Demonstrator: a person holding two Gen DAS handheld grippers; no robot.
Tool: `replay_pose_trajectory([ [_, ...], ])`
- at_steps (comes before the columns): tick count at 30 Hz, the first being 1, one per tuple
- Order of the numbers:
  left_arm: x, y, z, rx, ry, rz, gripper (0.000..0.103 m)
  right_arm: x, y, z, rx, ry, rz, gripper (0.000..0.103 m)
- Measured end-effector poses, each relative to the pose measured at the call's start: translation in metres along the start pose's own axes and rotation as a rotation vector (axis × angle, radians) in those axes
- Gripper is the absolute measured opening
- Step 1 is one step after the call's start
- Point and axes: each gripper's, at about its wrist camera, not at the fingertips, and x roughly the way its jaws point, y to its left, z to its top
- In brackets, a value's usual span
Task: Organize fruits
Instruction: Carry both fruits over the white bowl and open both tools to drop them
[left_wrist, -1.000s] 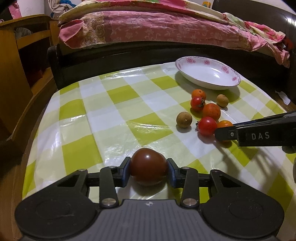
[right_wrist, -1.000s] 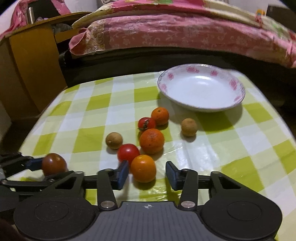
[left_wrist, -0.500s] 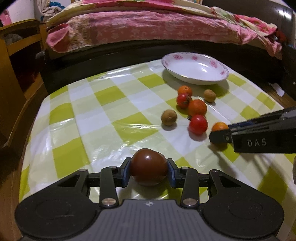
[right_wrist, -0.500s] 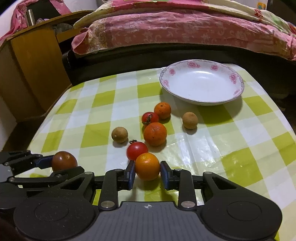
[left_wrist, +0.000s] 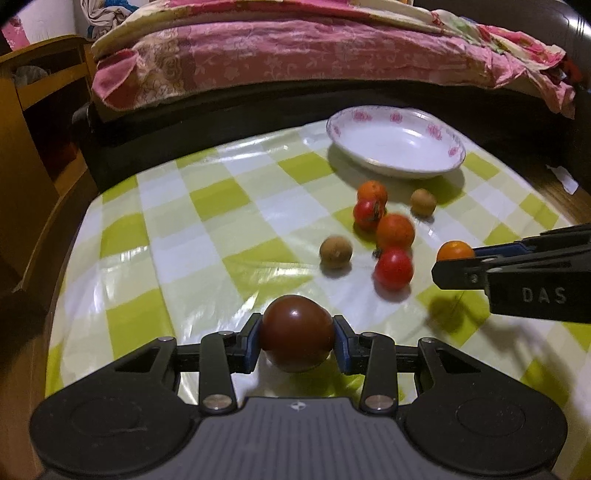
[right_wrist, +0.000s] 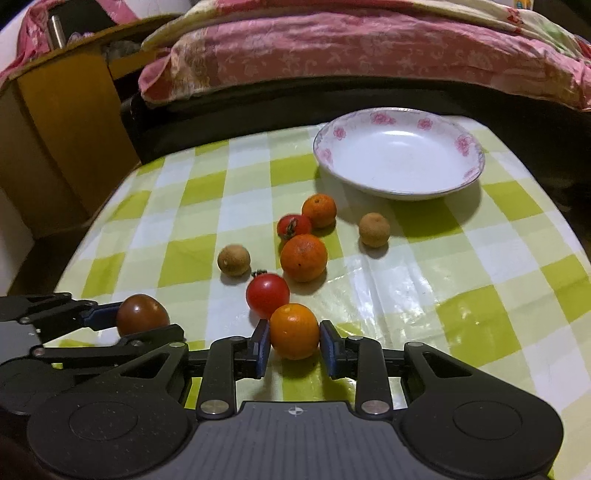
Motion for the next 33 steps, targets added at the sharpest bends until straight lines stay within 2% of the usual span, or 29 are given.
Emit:
replay_pose_trajectory([
  [5, -0.001, -0.011, 0.032, 0.014, -0.040, -0.058, 0.046, -0.021, -0.003, 0.011, 0.018, -0.055, -0.011, 0.025],
  [9, 0.010, -0.021, 0.057, 0.053, -0.059, -0.108, 0.046, -0.024, -0.011, 0.024, 0.047, -0.061, -0.022, 0.025],
  [13, 0.026, -0.026, 0.083, 0.040, -0.062, -0.150, 0.046, -0.020, -0.026, 0.044, 0.071, -0.067, -0.051, 0.025],
  [22, 0.065, -0.037, 0.126, 0.074, -0.060, -0.160, 0.045, 0.010, -0.056, 0.082, 0.070, -0.071, -0.108, 0.025],
  [33, 0.094, -0.044, 0.140, 0.086, -0.049, -0.158, 0.045, 0.037, -0.075, 0.096, 0.071, -0.059, -0.132, 0.025],
])
